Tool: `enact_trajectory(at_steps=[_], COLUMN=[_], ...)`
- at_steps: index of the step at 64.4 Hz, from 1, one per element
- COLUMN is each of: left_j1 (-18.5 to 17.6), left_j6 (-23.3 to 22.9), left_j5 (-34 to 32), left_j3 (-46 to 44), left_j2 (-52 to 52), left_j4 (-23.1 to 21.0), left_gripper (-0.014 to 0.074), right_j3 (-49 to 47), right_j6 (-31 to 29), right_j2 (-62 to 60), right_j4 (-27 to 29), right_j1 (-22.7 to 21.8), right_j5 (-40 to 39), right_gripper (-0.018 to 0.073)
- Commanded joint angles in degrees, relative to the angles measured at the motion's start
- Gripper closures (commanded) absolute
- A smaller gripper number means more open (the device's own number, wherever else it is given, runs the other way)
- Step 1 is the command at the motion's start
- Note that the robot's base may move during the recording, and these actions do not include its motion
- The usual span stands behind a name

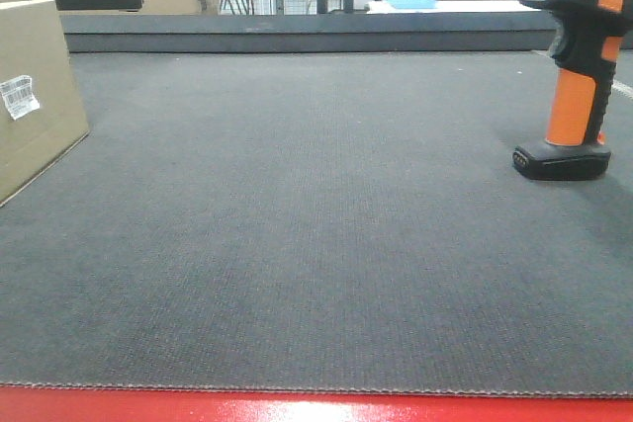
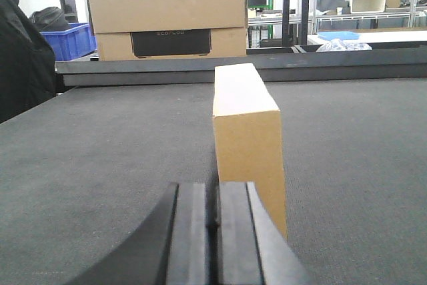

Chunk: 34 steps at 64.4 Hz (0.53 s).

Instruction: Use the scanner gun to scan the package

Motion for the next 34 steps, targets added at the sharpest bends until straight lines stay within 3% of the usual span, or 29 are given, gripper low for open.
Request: enact_trajectory(at_steps=[1,34], left_j1=[0.1,0.1], left_j6=[-0.3,-0.3], left_j5=[-1.3,-1.3], left_j3=[-0.2,-0.2], left_j2=[-0.3,-0.3], left_j4=[-0.3,-0.3], left_gripper=[0.0708,0.0708], right_j3=[0.0,0.0], right_j6=[-0.3,-0.3], right_j2=[-0.2,-0.2], right_j4=[-0.6,-0.6], right_j1=[0.1,0.1], right_j5=[-1.4,-1.4], right_gripper=[0.0712,0.0712])
